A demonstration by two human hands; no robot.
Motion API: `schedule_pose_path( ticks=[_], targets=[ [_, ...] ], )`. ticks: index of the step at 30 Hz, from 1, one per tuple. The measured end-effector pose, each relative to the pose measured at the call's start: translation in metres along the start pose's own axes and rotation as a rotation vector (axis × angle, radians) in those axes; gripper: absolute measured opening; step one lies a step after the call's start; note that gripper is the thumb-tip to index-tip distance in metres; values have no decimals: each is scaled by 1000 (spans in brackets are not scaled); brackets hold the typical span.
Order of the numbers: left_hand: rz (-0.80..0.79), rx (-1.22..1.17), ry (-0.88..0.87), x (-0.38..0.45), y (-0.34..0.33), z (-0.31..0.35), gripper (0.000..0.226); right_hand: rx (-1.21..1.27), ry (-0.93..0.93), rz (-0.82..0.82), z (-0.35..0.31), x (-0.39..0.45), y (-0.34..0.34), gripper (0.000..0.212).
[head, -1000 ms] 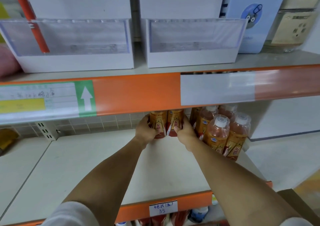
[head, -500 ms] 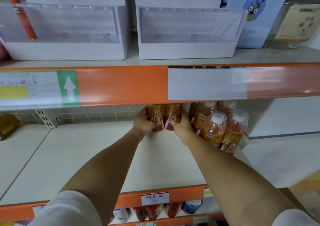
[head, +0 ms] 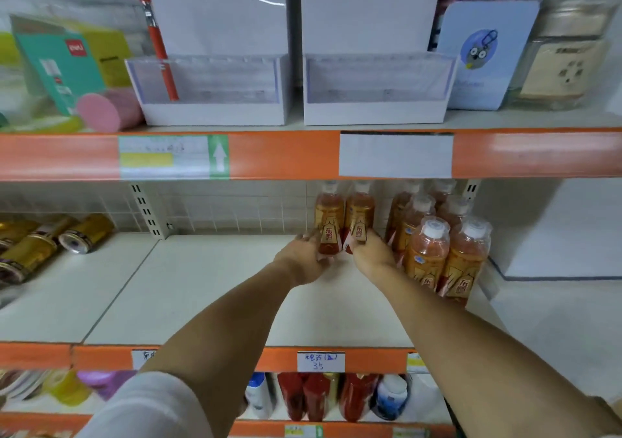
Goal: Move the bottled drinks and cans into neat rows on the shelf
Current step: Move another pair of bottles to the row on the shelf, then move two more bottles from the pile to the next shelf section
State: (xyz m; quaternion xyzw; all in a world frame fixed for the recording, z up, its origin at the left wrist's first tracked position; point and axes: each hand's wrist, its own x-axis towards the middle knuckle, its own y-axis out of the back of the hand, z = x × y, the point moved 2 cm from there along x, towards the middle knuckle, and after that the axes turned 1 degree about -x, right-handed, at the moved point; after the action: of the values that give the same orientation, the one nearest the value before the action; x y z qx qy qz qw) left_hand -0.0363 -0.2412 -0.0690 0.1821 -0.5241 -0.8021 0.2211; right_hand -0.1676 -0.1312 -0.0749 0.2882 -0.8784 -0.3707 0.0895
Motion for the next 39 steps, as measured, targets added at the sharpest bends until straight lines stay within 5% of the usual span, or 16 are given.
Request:
schedule_pose_path(
  ticks=[14,26,39],
  targets=[
    [48,182,78,-111,91,-74,87,-617,345,-212,-70,-70,7,73],
    [187,174,395,-275,166,-212,90,-654,605,-313,-173,-124,-73,83],
    [279,197,643,-450,218,-289,94,-629,854,-380,-277,-220,-155,78]
  ],
)
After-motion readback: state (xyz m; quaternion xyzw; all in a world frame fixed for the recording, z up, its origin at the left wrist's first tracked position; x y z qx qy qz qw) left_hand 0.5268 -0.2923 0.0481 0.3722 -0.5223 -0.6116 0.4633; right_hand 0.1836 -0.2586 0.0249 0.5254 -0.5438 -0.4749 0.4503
